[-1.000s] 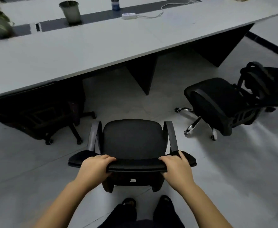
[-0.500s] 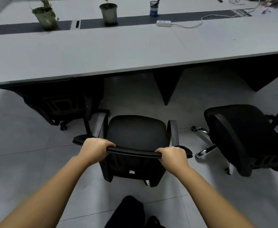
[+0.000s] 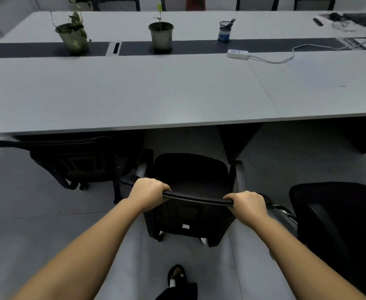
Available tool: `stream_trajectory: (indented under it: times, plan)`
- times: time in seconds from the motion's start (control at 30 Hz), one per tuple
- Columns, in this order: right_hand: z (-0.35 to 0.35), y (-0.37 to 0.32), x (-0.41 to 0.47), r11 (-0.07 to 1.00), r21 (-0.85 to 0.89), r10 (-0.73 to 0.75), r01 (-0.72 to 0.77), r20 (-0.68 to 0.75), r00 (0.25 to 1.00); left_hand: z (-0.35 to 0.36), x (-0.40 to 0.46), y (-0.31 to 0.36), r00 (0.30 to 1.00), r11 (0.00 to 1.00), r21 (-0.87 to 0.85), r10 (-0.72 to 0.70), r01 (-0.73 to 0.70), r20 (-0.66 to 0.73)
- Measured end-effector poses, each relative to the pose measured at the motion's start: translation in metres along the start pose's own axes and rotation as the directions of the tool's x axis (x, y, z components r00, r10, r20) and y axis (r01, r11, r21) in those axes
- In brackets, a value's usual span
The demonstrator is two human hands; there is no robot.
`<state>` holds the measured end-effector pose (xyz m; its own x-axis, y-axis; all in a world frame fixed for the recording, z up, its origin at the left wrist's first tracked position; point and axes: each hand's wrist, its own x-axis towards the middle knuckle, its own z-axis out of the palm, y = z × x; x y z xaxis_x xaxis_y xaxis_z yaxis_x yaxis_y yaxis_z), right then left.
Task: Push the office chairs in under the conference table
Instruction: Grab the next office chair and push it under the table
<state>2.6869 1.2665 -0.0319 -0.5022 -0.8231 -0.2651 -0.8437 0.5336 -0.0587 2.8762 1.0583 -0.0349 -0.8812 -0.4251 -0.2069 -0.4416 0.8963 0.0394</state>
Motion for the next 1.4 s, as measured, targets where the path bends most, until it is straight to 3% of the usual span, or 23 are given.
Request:
stream_trajectory:
  times: [0.3,0.83,1.07,1.4]
  plan:
    - [-0.032,0.032,0.108,1.0,-0.012,-0.016,0.016,0.003,1.0,-0.028,0.097,-0.027,1.0,0.999,-0.04,-0.012,0.011,-0.013]
    - [-0.082,0.122,0.271,0.959,-0.035,-0.279,0.283,0.09,0.956,-0.052,0.222,-0.011,0.97,0.967,-0.069,-0.245,0.244,-0.005]
    - [-0.084,0.131,0.296,0.938,-0.017,-0.345,0.346,0.041,0.938,-0.06,0.247,-0.023,0.966,0.964,-0.063,-0.257,0.259,0.039]
    - [-0.078,0.117,0.297,0.952,-0.03,-0.303,0.303,0.008,0.953,-0.062,0.247,-0.036,0.965,0.963,-0.067,-0.258,0.261,0.053]
